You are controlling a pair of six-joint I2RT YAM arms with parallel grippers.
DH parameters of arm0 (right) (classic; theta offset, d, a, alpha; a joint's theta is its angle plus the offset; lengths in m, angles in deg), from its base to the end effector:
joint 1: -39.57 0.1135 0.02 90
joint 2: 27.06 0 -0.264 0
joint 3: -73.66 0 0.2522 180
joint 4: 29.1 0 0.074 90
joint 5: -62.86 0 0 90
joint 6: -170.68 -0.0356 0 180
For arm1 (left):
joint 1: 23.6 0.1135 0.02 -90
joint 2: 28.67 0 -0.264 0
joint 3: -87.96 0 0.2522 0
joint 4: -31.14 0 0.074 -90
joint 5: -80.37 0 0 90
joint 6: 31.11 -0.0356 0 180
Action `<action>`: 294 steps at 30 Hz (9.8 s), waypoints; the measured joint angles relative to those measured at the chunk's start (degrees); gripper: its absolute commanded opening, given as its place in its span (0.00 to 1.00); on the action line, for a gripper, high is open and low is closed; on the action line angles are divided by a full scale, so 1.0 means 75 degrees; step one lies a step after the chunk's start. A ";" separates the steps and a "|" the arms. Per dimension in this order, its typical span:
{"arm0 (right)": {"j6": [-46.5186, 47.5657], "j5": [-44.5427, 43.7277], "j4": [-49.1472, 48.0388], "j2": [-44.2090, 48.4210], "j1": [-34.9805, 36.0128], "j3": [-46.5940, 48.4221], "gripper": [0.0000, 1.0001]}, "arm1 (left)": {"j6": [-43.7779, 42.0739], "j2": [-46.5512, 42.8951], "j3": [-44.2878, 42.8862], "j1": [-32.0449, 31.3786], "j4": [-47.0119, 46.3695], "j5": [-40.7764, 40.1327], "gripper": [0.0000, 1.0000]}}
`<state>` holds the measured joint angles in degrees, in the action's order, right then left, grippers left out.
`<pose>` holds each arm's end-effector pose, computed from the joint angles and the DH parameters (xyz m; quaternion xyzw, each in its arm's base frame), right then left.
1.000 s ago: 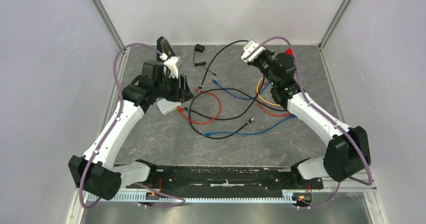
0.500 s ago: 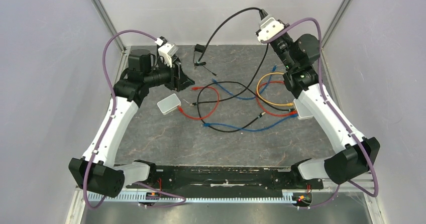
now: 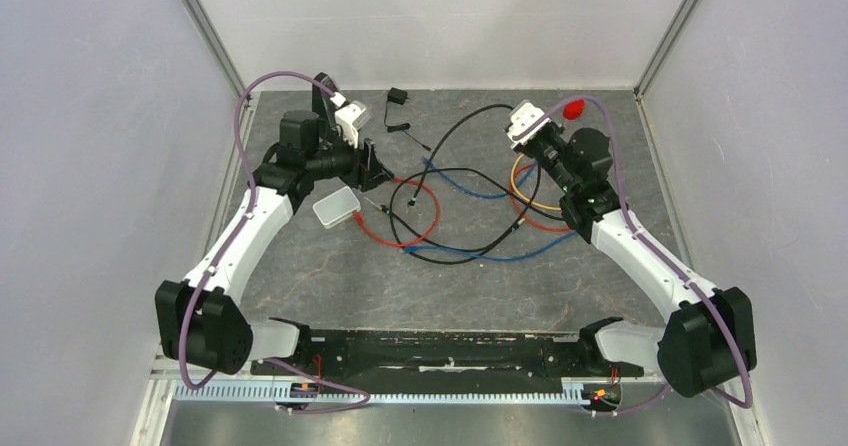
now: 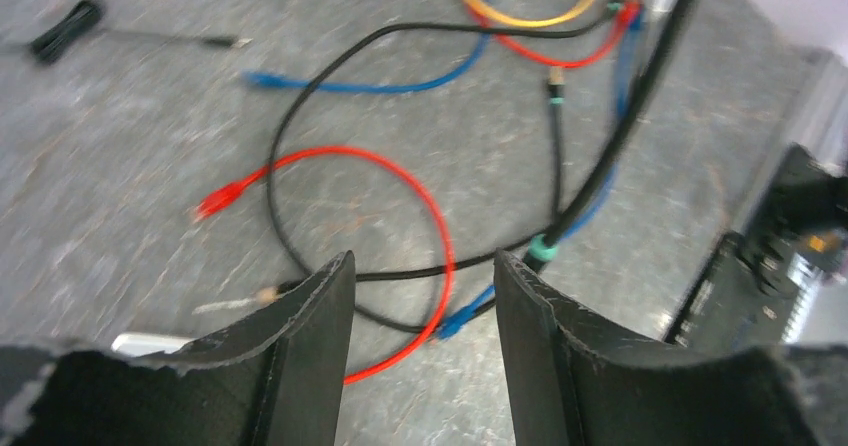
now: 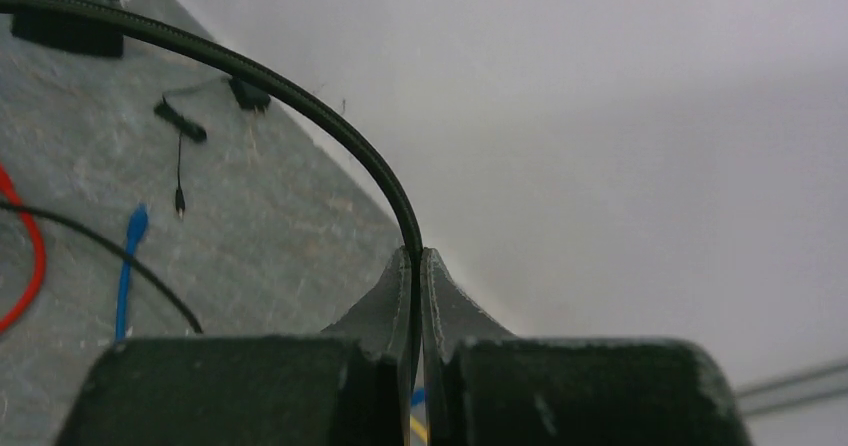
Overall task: Insert the plug into the switch port
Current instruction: Pick up the connector from the center of the board, then insert the connector into the switch port.
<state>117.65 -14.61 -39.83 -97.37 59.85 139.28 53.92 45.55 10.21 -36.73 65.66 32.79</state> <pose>0.2699 0.1080 0.3529 -0.3897 0.5447 -0.0350 0.7417 0.2730 -0.0883 0.3314 0.3036 0.7732 -0.3467 0.4356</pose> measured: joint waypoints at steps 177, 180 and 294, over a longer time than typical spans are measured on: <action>-0.9911 0.4622 -0.4747 -0.6787 0.2136 0.0976 0.00 | 0.4843 0.0898 0.2119 0.1192 -0.2372 -0.0271 0.48; -0.8329 0.3465 -0.2748 -0.6097 0.2206 0.1087 0.00 | 0.4599 0.0901 0.1346 0.1559 -0.1274 -0.1728 0.47; -0.4386 -0.1979 0.7265 -0.8218 0.5225 0.7047 0.00 | 0.5931 0.2209 0.3072 0.3448 -0.1096 -0.2381 0.23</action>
<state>84.76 -29.45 14.66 -159.00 99.03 192.13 98.40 62.12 33.25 -10.87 57.44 14.93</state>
